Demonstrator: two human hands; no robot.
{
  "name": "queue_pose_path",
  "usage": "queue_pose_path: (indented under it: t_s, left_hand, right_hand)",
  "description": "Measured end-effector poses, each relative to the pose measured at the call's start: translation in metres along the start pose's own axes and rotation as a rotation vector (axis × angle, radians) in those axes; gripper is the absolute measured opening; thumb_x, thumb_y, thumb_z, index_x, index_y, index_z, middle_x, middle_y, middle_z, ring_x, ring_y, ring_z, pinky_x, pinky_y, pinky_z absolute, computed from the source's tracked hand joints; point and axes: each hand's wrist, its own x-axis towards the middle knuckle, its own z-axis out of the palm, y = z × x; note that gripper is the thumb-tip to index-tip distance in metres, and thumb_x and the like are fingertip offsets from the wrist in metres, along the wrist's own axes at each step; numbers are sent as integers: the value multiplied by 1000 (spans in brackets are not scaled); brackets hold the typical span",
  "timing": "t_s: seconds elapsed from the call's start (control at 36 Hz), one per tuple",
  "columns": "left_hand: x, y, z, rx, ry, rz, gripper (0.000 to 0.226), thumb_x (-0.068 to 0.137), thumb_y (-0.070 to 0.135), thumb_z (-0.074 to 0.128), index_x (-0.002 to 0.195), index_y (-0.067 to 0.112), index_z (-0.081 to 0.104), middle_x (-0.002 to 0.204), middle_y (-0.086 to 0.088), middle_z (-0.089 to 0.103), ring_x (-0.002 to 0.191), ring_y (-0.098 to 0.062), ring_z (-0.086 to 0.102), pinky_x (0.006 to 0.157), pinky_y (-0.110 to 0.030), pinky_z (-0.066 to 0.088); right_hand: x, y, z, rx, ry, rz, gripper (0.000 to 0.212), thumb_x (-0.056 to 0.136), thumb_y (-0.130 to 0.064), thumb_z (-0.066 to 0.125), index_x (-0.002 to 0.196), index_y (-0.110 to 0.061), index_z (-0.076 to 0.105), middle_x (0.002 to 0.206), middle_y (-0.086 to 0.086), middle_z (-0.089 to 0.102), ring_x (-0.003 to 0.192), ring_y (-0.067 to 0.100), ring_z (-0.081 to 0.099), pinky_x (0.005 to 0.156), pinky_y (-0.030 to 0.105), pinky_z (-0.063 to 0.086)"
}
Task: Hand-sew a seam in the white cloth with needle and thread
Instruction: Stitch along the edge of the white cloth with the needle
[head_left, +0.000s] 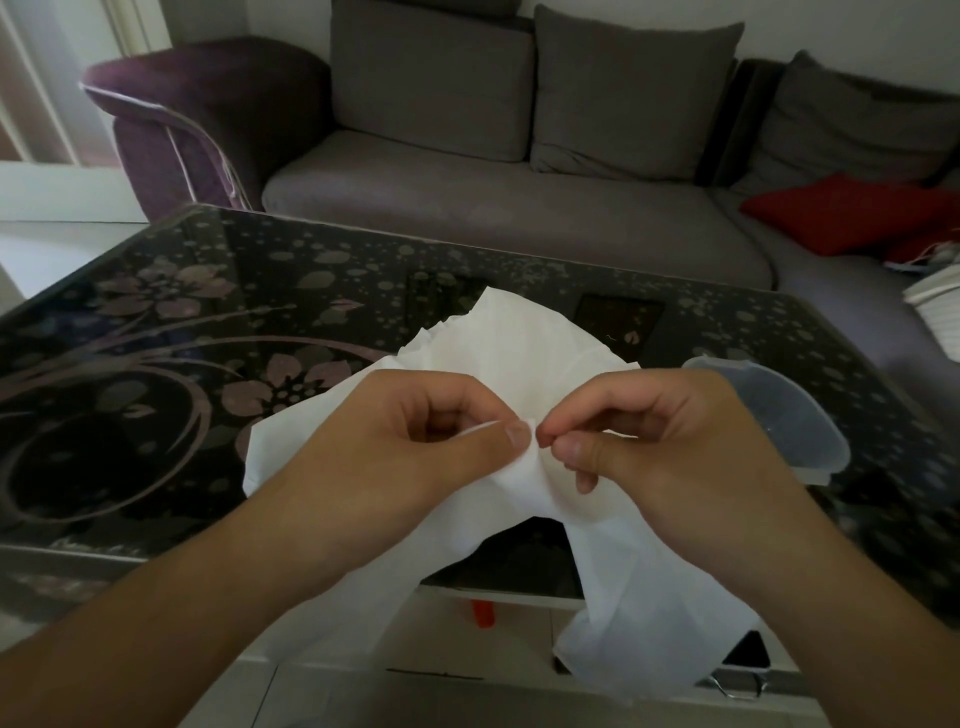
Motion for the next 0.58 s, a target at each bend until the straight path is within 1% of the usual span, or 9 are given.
queue_pose_path:
  t_s: [0.08, 0.14, 0.19, 0.28, 0.36, 0.5, 0.53, 0.58]
  left_hand:
    - [0, 0, 1, -17, -8, -4, 12, 90, 28, 72, 85, 25, 82, 88, 1, 79, 84, -12, 73, 76, -21, 53]
    - [1, -1, 1, -37, -5, -8, 12, 86, 32, 73, 85, 24, 82, 88, -1, 79, 87, -15, 73, 80, -26, 54]
    - [2, -1, 0, -57, 6, -11, 18, 81, 37, 72, 85, 23, 82, 90, -1, 79, 90, -18, 74, 86, -31, 56]
    - [2, -1, -1, -78, 25, -20, 14, 85, 30, 72, 85, 20, 83, 89, -2, 79, 89, -18, 73, 85, -29, 55]
    - [2, -1, 1, -61, 29, -48, 11, 88, 26, 73, 83, 23, 83, 88, 2, 79, 88, -13, 73, 83, -27, 52]
    - [0, 0, 3, -42, -4, -91, 13, 90, 27, 71, 83, 25, 83, 87, 4, 79, 84, -5, 72, 74, -14, 51]
    - [0, 0, 4, -35, -9, -100, 14, 91, 27, 71, 84, 25, 83, 88, 5, 79, 85, -4, 72, 75, -14, 51]
    - [0, -1, 6, -30, -4, -120, 13, 90, 29, 71, 85, 27, 83, 91, 7, 80, 89, -6, 73, 81, -20, 51]
  right_hand:
    - [-1, -2, 2, 34, 6, -13, 27, 85, -5, 78, 81, -32, 79, 77, -13, 75, 69, 8, 70, 68, 14, 56]
    - [0, -2, 2, 67, 0, 4, 26, 83, -6, 80, 90, -31, 76, 78, -10, 75, 70, 10, 71, 69, 18, 59]
    - [0, -2, 1, 69, -7, 25, 28, 84, -6, 81, 95, -30, 75, 82, -9, 75, 74, 11, 72, 70, 21, 61]
    - [1, 0, 1, 25, -3, 40, 30, 85, -3, 79, 91, -31, 76, 85, -12, 75, 80, 9, 73, 71, 24, 62]
    - [1, 0, 3, -4, 20, 43, 29, 84, -4, 80, 87, -32, 75, 82, -14, 75, 78, 9, 73, 71, 23, 62]
    - [-2, -4, 8, 36, 49, -2, 29, 82, -1, 81, 87, -29, 73, 77, -12, 75, 74, 10, 73, 75, 26, 61]
    - [-3, -4, 9, 35, 46, -12, 29, 82, -1, 81, 87, -29, 73, 78, -13, 75, 76, 9, 73, 77, 26, 61]
    - [-4, -2, 11, -7, 48, -46, 30, 84, -5, 80, 89, -34, 73, 82, -17, 74, 84, 4, 72, 81, 23, 59]
